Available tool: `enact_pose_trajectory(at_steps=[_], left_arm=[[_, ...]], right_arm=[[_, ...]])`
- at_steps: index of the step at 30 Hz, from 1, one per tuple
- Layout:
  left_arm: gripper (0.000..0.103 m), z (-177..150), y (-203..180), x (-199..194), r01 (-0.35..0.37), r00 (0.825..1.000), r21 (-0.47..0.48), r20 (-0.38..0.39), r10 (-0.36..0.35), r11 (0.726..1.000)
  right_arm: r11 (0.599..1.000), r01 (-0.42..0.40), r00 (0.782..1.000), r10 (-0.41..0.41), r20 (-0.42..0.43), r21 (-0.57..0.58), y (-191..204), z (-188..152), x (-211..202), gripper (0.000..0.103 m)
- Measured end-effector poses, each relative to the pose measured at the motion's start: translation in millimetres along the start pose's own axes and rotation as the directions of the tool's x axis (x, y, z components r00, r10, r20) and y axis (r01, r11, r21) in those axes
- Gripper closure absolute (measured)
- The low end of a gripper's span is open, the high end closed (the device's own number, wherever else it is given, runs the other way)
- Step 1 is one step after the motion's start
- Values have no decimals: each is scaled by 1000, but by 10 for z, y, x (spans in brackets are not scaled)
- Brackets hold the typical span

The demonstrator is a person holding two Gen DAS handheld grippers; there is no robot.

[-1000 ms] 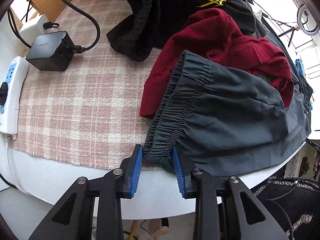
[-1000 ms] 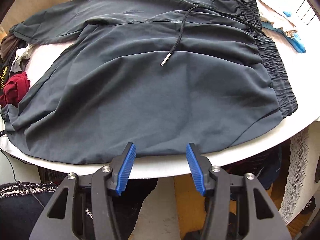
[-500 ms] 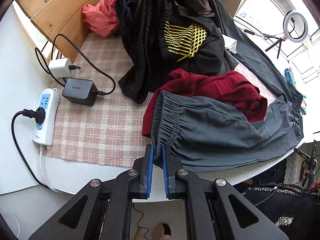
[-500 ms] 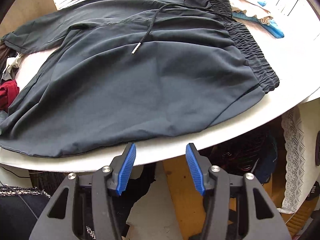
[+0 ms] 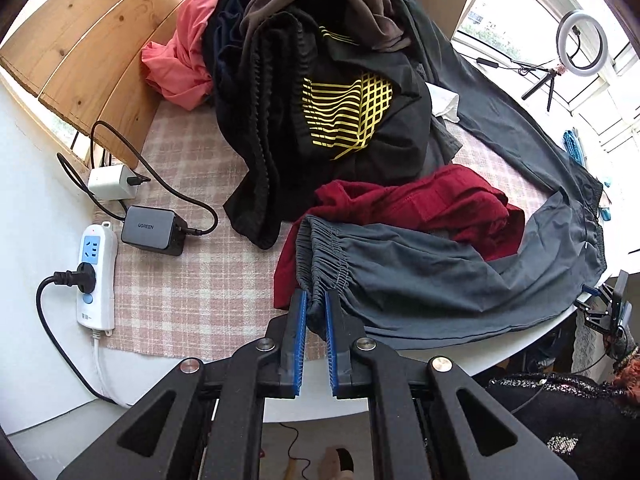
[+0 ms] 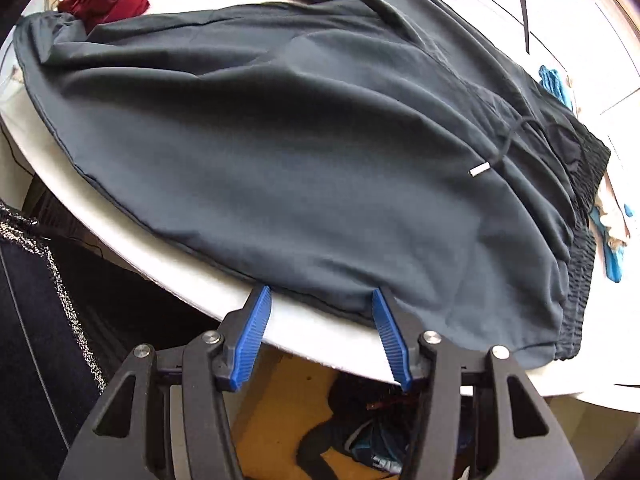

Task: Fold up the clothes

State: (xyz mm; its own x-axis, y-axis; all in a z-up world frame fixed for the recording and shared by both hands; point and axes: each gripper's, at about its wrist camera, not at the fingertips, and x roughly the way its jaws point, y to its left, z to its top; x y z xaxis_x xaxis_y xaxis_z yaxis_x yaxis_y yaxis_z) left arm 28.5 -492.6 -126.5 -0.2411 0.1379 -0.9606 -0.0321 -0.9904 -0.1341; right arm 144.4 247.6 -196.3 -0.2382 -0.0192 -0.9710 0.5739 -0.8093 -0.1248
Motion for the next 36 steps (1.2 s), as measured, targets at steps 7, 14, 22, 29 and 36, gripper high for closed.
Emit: enact_pose_trajectory(at_steps=[7,14,22,29,36], left_arm=[[95,175,-119,-245,-9,996,-67,83,14,998],[95,922,-485,-728,-45,975,-31,216,50,999],[103,2635,-1077,-557,-96,963,48,256,80,994],[96,3229,-1613,153,-88,991,247,116,60,965],[81,2357,-1620,943,-106,980,371,-119,161,923]], right_arm=[[993,-110,993,109,-37,-39,-146,121,-69,98],[998,-47,993,52,103,-50,-601,660,-768,99],[995,94,971,-94,220,12,-1816,1949,-609,99],[999,43,992,-45,118,17,-2158,2682,315,99],[1000,10,1000,-10,17,8,-2080,2709,837,99]])
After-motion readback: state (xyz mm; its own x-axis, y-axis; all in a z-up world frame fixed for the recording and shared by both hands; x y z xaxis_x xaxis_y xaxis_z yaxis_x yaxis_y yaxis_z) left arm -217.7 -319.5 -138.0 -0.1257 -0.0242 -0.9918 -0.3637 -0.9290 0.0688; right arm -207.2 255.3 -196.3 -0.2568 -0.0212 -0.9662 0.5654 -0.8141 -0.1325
